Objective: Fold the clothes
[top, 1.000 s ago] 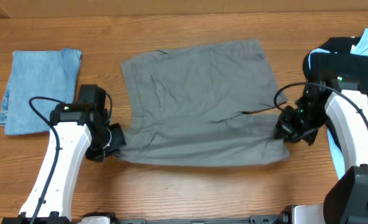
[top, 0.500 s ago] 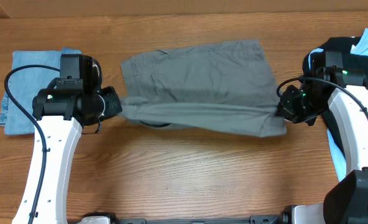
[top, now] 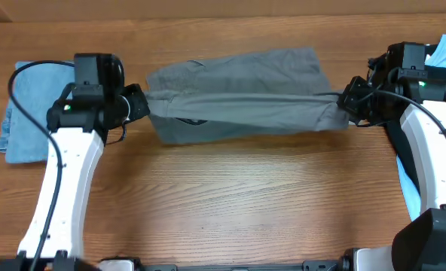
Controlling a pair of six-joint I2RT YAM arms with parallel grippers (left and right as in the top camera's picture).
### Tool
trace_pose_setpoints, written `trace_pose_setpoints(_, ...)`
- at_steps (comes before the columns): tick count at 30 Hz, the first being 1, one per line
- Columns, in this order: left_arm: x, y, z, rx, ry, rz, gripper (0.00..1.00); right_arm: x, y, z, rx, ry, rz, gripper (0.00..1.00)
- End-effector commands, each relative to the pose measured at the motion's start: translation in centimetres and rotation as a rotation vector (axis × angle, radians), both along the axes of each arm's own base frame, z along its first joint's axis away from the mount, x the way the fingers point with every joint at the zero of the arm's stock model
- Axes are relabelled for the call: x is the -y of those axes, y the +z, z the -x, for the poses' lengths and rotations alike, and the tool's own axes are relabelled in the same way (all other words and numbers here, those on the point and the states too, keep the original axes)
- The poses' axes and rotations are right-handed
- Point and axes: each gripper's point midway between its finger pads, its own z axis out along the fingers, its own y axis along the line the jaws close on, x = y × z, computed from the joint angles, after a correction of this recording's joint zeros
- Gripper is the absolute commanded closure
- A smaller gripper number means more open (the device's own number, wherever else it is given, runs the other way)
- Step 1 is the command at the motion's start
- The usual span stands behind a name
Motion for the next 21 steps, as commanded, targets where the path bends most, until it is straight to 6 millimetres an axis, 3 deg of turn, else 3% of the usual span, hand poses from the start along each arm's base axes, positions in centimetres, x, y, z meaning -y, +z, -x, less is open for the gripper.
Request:
trace_pose_setpoints(1, -1.4, -1.9, -2.2, -0.018, 0.045, -0.044, 0.96, 0.5, 1.1, -1.9, 0.067, -0.001, 0.047, 0.96)
trace_pose_setpoints(4, -1.4, -2.2, -3.4, 0.009, 0.036, -0.050, 0.96, 0.3, -0.1, -3.3, 0.075, 0.007, 0.048, 0.96)
trace_pose_setpoints(11, -2.0, -0.3, -5.9, 0.137, 0.007, -0.114, 0.96, 0.6, -2.5, -7.0, 0.132, 0.007, 0.053, 0.96)
trace_pose_setpoints(21, -2.0, 2.1, -8.6, 0.284, 0.017, -0.120, 0.96, 0.8, -1.6, -9.2, 0.228, 0.005, 0.063, 0.96)
